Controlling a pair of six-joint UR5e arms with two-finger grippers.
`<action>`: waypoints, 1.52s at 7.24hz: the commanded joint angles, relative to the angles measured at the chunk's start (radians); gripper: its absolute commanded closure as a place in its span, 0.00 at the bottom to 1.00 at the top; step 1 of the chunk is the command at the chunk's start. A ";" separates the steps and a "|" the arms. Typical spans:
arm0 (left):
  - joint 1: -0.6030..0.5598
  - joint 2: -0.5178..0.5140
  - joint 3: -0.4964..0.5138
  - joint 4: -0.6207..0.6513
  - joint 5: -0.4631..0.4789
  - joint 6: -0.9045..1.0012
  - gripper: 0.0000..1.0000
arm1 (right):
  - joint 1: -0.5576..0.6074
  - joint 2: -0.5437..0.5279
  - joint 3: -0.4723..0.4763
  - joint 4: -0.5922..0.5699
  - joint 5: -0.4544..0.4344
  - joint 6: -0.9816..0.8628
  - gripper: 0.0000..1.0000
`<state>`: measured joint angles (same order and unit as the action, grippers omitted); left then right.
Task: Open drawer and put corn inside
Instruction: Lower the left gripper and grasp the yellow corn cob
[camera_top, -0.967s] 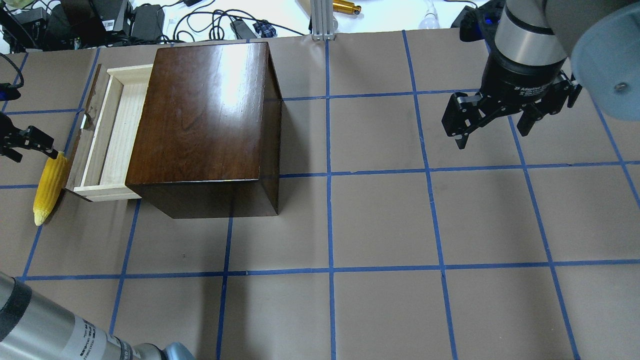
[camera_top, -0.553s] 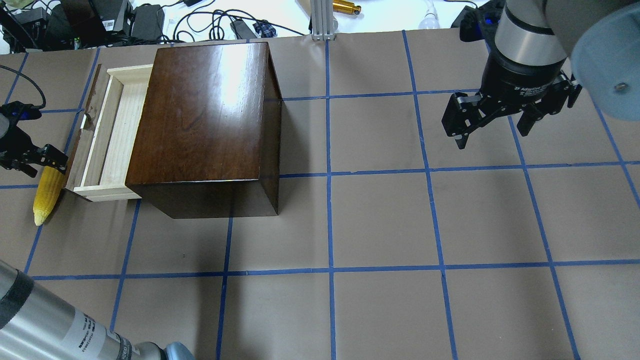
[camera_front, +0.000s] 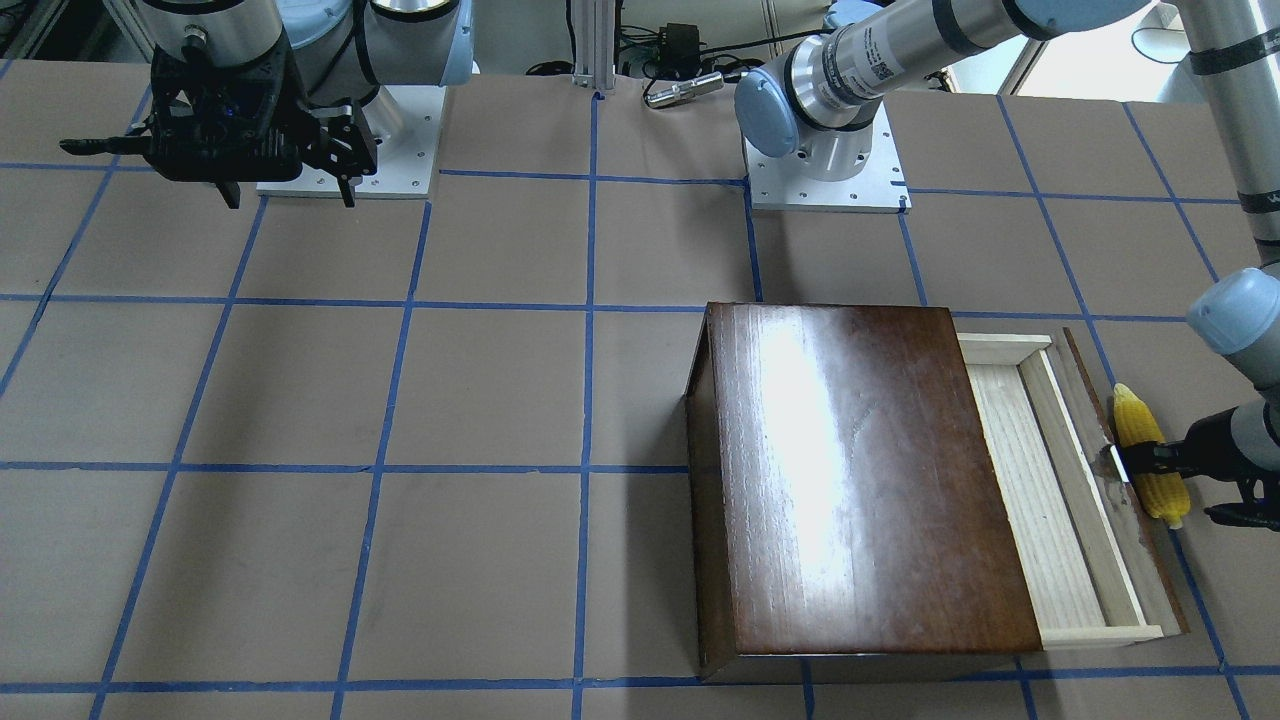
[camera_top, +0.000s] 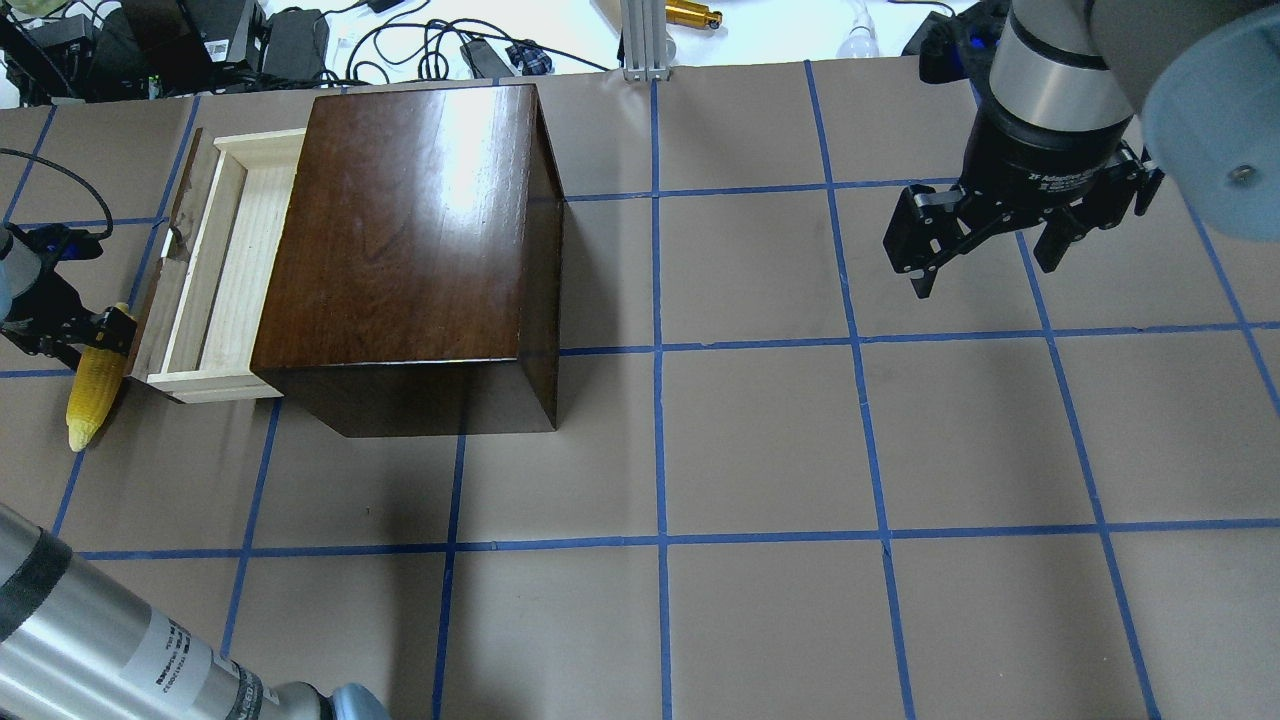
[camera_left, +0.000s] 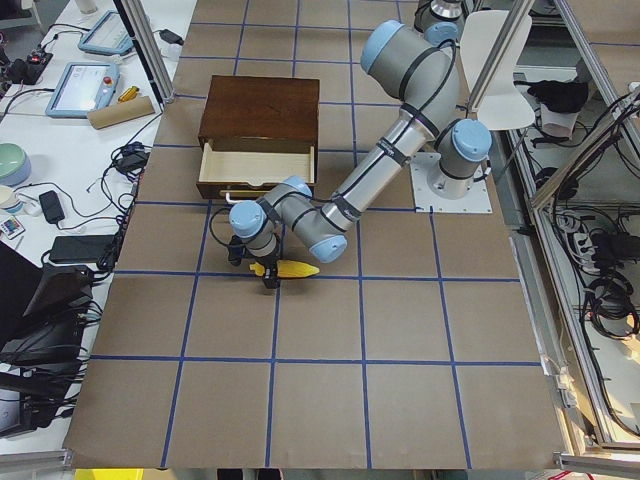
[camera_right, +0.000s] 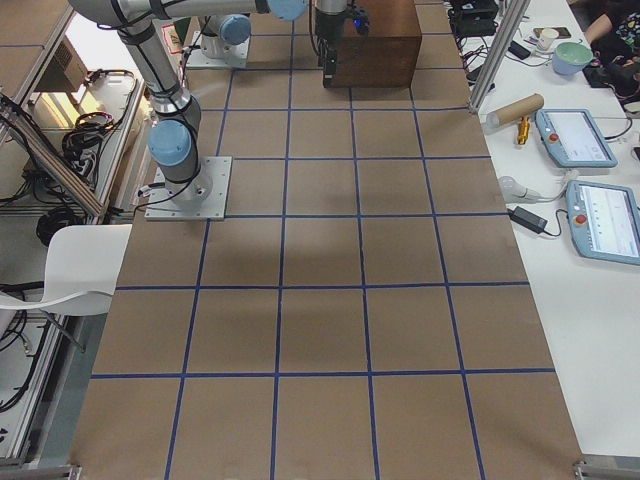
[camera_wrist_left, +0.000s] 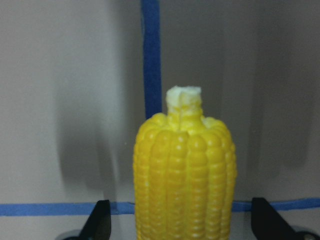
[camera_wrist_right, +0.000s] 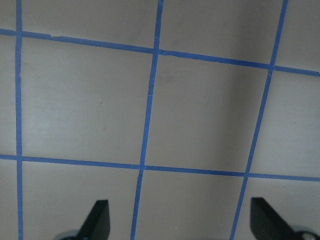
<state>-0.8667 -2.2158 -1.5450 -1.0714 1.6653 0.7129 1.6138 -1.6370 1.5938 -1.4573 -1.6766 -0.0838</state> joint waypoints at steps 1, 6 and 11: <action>0.000 -0.002 0.002 0.004 -0.002 0.000 0.01 | 0.000 -0.001 0.000 0.000 0.000 -0.001 0.00; -0.002 -0.001 0.002 0.022 -0.001 0.037 1.00 | 0.000 0.000 0.000 0.000 0.000 -0.001 0.00; -0.002 -0.001 0.002 0.025 -0.001 0.039 1.00 | 0.000 0.000 0.000 0.000 0.000 0.001 0.00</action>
<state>-0.8682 -2.2166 -1.5432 -1.0484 1.6644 0.7515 1.6138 -1.6372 1.5938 -1.4573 -1.6766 -0.0830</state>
